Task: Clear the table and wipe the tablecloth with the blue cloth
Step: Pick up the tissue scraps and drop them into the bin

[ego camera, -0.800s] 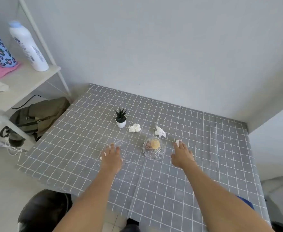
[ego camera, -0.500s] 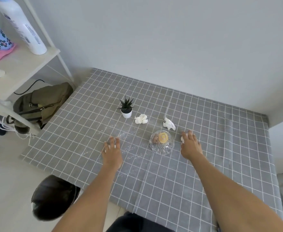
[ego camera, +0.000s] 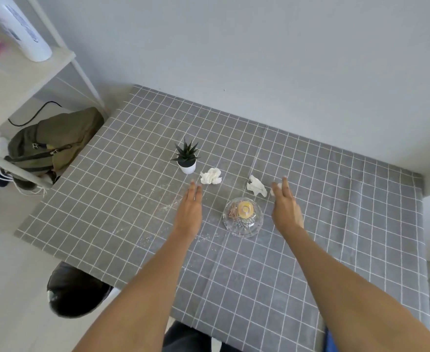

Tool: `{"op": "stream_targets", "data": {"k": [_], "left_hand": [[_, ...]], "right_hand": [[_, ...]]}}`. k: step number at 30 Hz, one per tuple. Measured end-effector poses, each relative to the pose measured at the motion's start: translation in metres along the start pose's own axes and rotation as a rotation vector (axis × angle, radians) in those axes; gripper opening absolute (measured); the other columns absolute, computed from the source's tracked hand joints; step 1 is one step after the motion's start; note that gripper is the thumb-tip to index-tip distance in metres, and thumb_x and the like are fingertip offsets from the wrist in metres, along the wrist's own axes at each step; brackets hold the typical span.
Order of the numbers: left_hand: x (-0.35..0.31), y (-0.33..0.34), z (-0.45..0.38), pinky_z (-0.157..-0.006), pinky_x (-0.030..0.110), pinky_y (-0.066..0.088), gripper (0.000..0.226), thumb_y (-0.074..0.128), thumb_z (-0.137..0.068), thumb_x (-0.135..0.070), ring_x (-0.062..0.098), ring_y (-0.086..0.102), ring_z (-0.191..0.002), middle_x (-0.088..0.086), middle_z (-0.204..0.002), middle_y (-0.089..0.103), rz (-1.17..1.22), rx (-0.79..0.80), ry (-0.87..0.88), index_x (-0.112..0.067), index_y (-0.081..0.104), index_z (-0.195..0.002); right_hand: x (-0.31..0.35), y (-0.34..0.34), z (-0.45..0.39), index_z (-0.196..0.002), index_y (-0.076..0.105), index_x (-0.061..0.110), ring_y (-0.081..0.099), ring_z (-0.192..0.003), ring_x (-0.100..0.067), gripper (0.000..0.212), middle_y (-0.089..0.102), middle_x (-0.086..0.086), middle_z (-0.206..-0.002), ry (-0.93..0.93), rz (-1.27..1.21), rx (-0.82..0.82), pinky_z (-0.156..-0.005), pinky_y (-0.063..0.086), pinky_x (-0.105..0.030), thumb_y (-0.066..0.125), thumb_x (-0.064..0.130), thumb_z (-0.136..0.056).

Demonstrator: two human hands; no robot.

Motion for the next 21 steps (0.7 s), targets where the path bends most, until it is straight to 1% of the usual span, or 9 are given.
{"op": "stream_targets", "data": {"k": [2, 4, 6, 8, 10, 12, 14, 18, 21], "left_hand": [[-0.012, -0.003, -0.012, -0.107, 0.038, 0.039, 0.072, 0.042, -0.090, 0.013, 0.029, 0.012, -0.146, 0.010, -0.160, -0.003, 0.021, -0.024, 0.044, -0.008, 0.010, -0.151], [-0.021, -0.005, -0.024, -0.106, 0.038, 0.040, 0.072, 0.044, -0.090, 0.013, 0.030, 0.015, -0.145, 0.010, -0.160, -0.002, 0.027, -0.042, 0.070, -0.009, 0.012, -0.151], [-0.026, -0.006, -0.037, -0.106, 0.039, 0.040, 0.071, 0.044, -0.090, 0.013, 0.031, 0.017, -0.144, 0.012, -0.160, 0.001, 0.030, -0.051, 0.093, -0.008, 0.015, -0.151], [-0.030, -0.006, -0.048, -0.108, 0.039, 0.036, 0.069, 0.044, -0.090, 0.014, 0.030, 0.013, -0.145, 0.012, -0.159, 0.001, 0.032, -0.050, 0.111, -0.008, 0.018, -0.150], [-0.031, -0.003, -0.060, -0.113, 0.040, 0.027, 0.067, 0.044, -0.091, 0.014, 0.031, 0.008, -0.146, 0.013, -0.159, -0.001, 0.013, -0.028, 0.119, -0.008, 0.020, -0.150], [-0.030, 0.003, -0.069, -0.117, 0.040, 0.020, 0.068, 0.044, -0.091, 0.013, 0.032, 0.003, -0.146, 0.014, -0.159, -0.004, -0.016, 0.016, 0.115, -0.010, 0.018, -0.150], [-0.029, 0.007, -0.076, -0.117, 0.042, 0.020, 0.072, 0.046, -0.091, 0.012, 0.032, -0.001, -0.146, 0.014, -0.159, -0.008, -0.031, 0.055, 0.108, -0.013, 0.015, -0.151], [-0.030, 0.012, -0.085, -0.116, 0.046, 0.021, 0.069, 0.045, -0.096, -0.001, 0.034, 0.001, -0.146, 0.013, -0.159, -0.004, -0.055, 0.103, 0.117, -0.024, 0.011, -0.152], [-0.030, 0.016, -0.088, -0.113, 0.048, 0.028, 0.061, 0.046, -0.098, -0.009, 0.033, 0.014, -0.144, 0.012, -0.159, 0.011, -0.094, 0.089, 0.162, -0.026, 0.021, -0.150]], "right_hand": [[0.008, -0.005, -0.010, -0.144, 0.032, 0.019, 0.046, -0.128, -0.037, 0.070, 0.002, -0.004, -0.161, -0.081, 0.007, -0.013, -0.068, 0.051, -0.035, 0.042, -0.018, -0.085], [0.018, -0.007, -0.019, -0.144, 0.031, 0.020, 0.049, -0.124, -0.036, 0.072, 0.003, -0.005, -0.161, -0.172, 0.041, -0.007, -0.062, 0.049, -0.030, 0.044, -0.018, -0.084], [0.027, -0.004, -0.028, -0.146, 0.029, 0.021, 0.052, -0.121, -0.035, 0.074, 0.002, -0.006, -0.161, -0.254, 0.068, 0.024, -0.061, 0.049, -0.025, 0.045, -0.016, -0.084], [0.034, 0.002, -0.036, -0.147, 0.029, 0.022, 0.055, -0.117, -0.035, 0.072, 0.002, -0.007, -0.161, -0.332, 0.082, 0.082, -0.067, 0.056, -0.030, 0.046, -0.014, -0.086], [0.037, 0.006, -0.042, -0.145, 0.033, 0.023, 0.055, -0.118, -0.038, 0.062, 0.004, -0.009, -0.160, -0.395, 0.119, 0.146, -0.076, 0.058, -0.039, 0.049, -0.004, -0.092], [0.036, 0.009, -0.045, -0.146, 0.033, 0.024, 0.046, -0.127, -0.039, 0.054, 0.004, -0.010, -0.160, -0.440, 0.165, 0.185, -0.090, 0.053, -0.047, 0.050, 0.010, -0.096], [0.033, 0.012, -0.046, -0.148, 0.029, 0.023, 0.037, -0.135, -0.038, 0.054, 0.001, -0.010, -0.160, -0.471, 0.197, 0.215, -0.102, 0.043, -0.051, 0.049, 0.019, -0.098], [0.032, 0.015, -0.049, -0.148, 0.029, 0.024, 0.032, -0.138, -0.037, 0.055, 0.001, -0.009, -0.160, -0.488, 0.188, 0.219, -0.105, 0.039, -0.052, 0.050, 0.023, -0.098], [0.034, 0.015, -0.052, -0.146, 0.034, 0.024, 0.034, -0.138, -0.036, 0.053, 0.005, -0.007, -0.161, -0.477, 0.181, 0.210, -0.103, 0.042, -0.050, 0.053, 0.019, -0.097]]}}
Point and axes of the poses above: each hand's wrist, its own z-axis away from the middle knuckle, its own y-axis out of the palm, x = y × z, the point moved 4 cm from there along -z, towards the middle knuckle
